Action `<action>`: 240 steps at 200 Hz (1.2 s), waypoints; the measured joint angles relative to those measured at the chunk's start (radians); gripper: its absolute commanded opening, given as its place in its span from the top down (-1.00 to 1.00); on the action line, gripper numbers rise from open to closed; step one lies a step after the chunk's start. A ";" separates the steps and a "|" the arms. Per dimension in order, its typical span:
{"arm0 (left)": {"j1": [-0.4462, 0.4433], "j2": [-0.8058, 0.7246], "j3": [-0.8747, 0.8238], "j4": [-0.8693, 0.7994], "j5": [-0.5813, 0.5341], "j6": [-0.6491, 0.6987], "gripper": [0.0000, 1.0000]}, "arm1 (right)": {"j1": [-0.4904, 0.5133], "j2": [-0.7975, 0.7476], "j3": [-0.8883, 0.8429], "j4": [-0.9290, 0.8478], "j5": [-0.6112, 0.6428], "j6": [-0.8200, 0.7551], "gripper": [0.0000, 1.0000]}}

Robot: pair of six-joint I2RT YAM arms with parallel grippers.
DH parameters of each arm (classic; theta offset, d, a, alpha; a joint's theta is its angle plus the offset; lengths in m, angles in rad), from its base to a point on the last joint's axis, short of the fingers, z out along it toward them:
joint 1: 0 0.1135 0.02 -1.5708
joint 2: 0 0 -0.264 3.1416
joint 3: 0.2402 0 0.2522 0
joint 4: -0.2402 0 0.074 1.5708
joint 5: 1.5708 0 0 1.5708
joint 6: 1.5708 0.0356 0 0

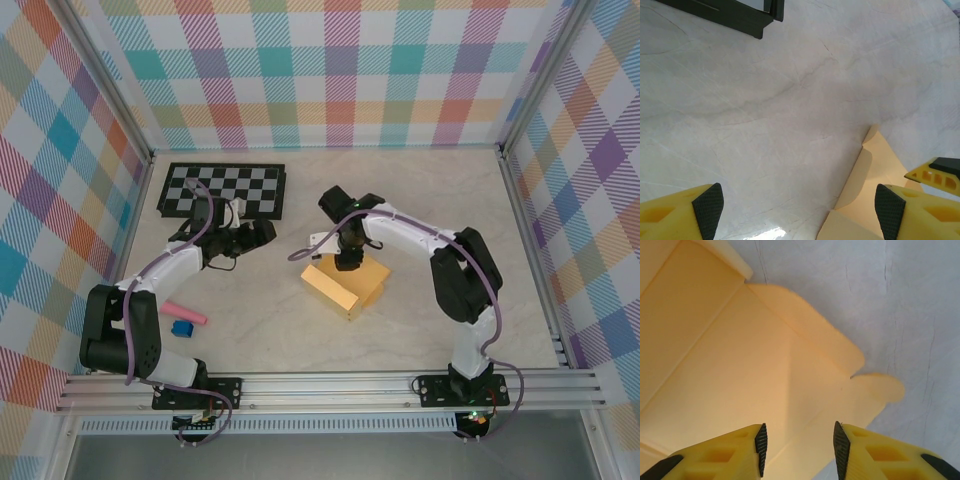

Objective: Fold the paper box

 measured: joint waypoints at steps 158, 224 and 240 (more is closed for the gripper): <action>-0.286 0.021 0.311 -0.507 0.003 0.297 -0.61 | -0.148 -0.877 -0.565 0.056 -0.356 1.954 -0.06; -0.344 0.130 0.356 -0.533 -0.042 0.201 -0.54 | -0.083 -0.861 -0.733 0.180 -0.460 2.722 -0.45; -0.344 0.147 0.356 -0.504 -0.035 0.175 -0.55 | -0.086 -0.801 -0.751 0.253 -0.477 2.827 -0.42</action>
